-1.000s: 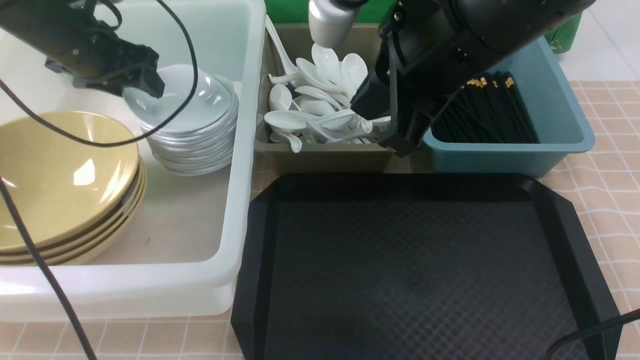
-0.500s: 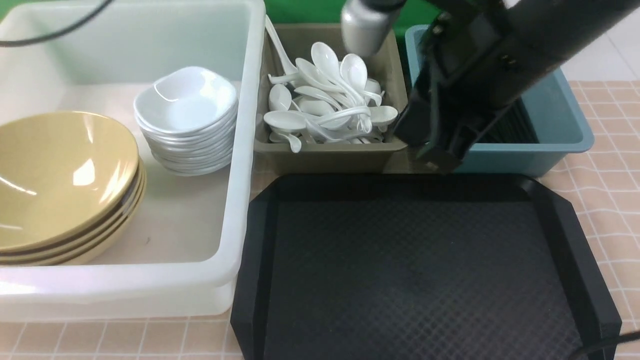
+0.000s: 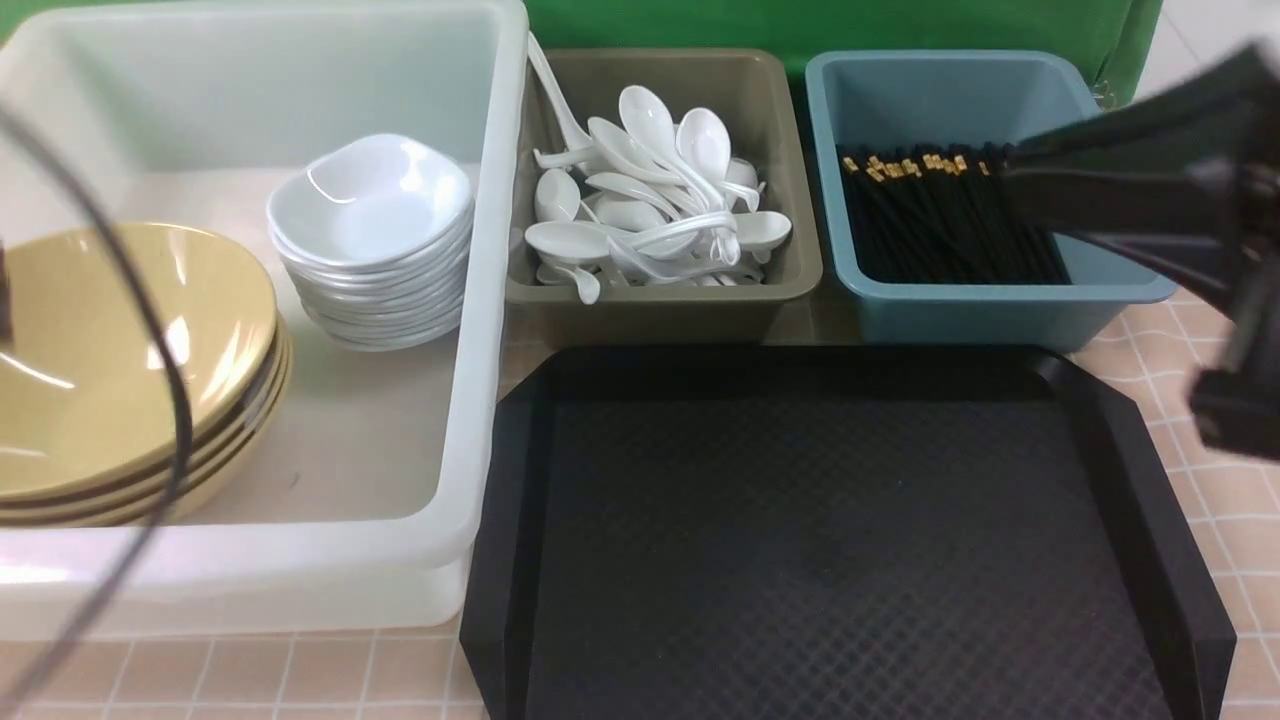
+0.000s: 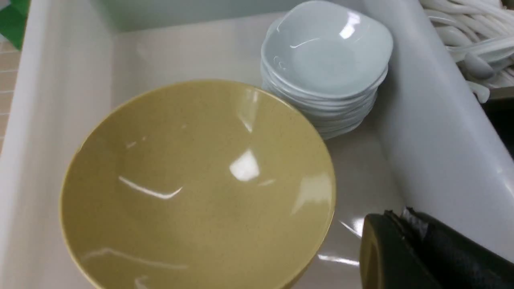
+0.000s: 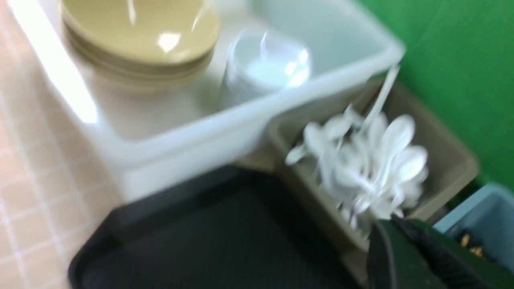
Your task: On brown table put chopsticks spoon bowls plates into blue grey white boxes.
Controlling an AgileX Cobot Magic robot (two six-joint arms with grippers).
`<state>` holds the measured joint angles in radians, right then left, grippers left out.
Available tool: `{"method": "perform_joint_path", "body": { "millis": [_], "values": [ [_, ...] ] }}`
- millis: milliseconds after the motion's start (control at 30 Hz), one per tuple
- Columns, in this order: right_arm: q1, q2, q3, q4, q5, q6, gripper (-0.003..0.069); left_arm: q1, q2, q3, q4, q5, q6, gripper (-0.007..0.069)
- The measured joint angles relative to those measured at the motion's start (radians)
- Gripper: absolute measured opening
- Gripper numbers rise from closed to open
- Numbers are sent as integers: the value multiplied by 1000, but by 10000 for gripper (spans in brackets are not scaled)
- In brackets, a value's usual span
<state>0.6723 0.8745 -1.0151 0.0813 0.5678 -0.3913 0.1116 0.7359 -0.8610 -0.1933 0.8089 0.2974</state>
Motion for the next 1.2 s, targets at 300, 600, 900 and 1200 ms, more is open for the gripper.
{"method": "perform_joint_path", "body": {
  "millis": [300, 600, 900, 1200],
  "values": [
    [0, -289, 319, 3, -401, 66, 48, 0, -377, 393, 3, -253, 4, 1],
    [0, -306, 346, 3, -371, 74, 54, 0, -519, 532, 3, -312, 4, 1],
    [0, -306, 346, 3, -322, 85, 65, 0, -521, 628, 3, -311, 4, 1],
    [-2, -336, 427, 3, -403, 93, 73, 0, -521, 702, 3, -313, 5, 1]
  ]
}}
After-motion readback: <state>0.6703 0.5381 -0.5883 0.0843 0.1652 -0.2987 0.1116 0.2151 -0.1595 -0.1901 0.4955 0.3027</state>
